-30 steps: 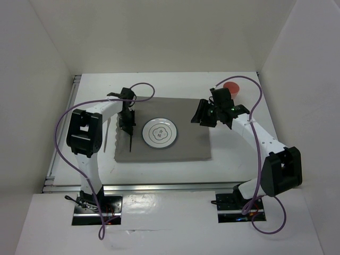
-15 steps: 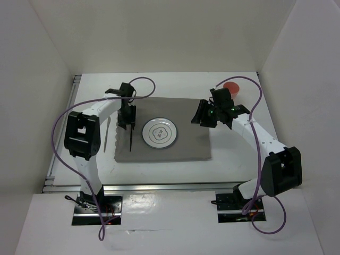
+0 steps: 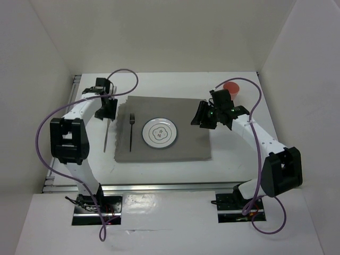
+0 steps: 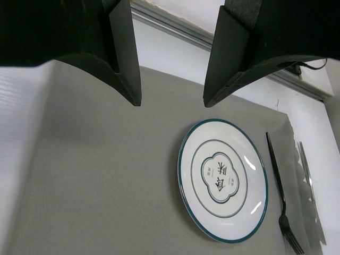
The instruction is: Set the dinner table for one person
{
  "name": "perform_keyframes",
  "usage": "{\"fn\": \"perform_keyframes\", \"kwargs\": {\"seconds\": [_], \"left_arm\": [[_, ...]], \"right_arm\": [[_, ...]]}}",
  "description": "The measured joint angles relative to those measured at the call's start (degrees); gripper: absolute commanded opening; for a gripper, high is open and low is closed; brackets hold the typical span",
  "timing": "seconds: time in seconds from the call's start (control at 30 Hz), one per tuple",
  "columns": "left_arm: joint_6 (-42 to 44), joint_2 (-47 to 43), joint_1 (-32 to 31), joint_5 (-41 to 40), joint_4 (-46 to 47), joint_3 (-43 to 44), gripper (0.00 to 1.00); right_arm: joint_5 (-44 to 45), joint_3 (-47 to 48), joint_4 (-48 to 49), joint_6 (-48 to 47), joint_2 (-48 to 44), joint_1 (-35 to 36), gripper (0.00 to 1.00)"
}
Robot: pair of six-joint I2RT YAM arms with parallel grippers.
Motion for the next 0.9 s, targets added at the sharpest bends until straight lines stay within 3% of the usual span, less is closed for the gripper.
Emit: {"fn": "perform_keyframes", "kwargs": {"seconds": [0.07, 0.2, 0.43, 0.57, 0.6, 0.67, 0.9], "left_arm": [[1.9, 4.4, 2.4, 0.2, -0.7, -2.0, 0.53], [3.7, 9.9, 5.0, 1.3, -2.5, -4.3, 0.51], [5.2, 10.4, 5.7, 3.0, -2.7, -4.8, 0.48], [5.6, 10.4, 5.9, 4.2, -2.5, -5.4, 0.32], [5.6, 10.4, 5.9, 4.7, -2.5, -5.5, 0.18], [5.8, 10.6, 6.1, 6.0, -2.8, -5.5, 0.0], [6.0, 12.5, 8.7, 11.0, -5.5, -2.9, 0.0]], "right_arm": [[-0.3, -0.4, 0.0, 0.0, -0.1, 0.0, 0.58], [-0.5, -0.6, 0.1, 0.0, -0.2, 0.0, 0.58], [-0.4, -1.5, 0.0, 0.0, -2.0, 0.0, 0.58], [-0.4, -1.6, 0.0, 0.0, -2.2, 0.0, 0.58], [-0.4, -1.6, 0.0, 0.0, -2.2, 0.0, 0.58], [-0.3, -1.6, 0.0, 0.0, -2.2, 0.0, 0.58], [0.0, -1.6, -0.1, 0.0, -2.2, 0.0, 0.58]]}}
